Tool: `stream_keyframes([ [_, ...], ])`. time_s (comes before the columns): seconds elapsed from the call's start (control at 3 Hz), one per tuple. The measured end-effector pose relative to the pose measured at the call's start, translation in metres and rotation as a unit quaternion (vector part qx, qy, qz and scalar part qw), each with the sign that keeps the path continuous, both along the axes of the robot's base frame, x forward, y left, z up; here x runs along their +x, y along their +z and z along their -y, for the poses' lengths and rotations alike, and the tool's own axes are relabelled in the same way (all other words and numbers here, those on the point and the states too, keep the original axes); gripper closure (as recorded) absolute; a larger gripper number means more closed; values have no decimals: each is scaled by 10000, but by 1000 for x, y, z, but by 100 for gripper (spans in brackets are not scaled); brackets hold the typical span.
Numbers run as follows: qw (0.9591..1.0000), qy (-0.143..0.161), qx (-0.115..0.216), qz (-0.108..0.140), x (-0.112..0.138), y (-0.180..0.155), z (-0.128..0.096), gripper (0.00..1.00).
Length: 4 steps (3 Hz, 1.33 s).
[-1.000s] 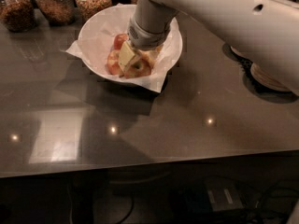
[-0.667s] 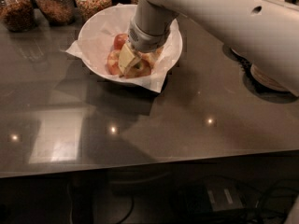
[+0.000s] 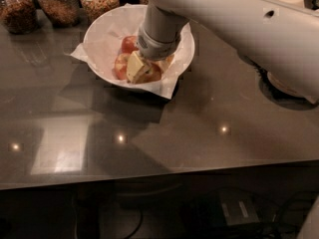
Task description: Pick apple from white bowl
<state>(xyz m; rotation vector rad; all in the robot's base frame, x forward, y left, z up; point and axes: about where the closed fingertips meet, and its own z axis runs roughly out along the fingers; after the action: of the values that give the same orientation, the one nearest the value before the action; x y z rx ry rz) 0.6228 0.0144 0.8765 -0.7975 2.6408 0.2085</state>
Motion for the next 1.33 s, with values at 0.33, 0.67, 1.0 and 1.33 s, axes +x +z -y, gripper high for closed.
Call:
stream_keyframes([
  [0.33, 10000, -1, -8, -43, -1, -3, 0, 41],
  [0.67, 10000, 14, -24, -58, -1, -4, 0, 59],
  [1.0, 9999, 72, -79, -62, -2, 0, 1, 83],
  [1.33, 9999, 82, -90, -52, -2, 1, 1, 100],
])
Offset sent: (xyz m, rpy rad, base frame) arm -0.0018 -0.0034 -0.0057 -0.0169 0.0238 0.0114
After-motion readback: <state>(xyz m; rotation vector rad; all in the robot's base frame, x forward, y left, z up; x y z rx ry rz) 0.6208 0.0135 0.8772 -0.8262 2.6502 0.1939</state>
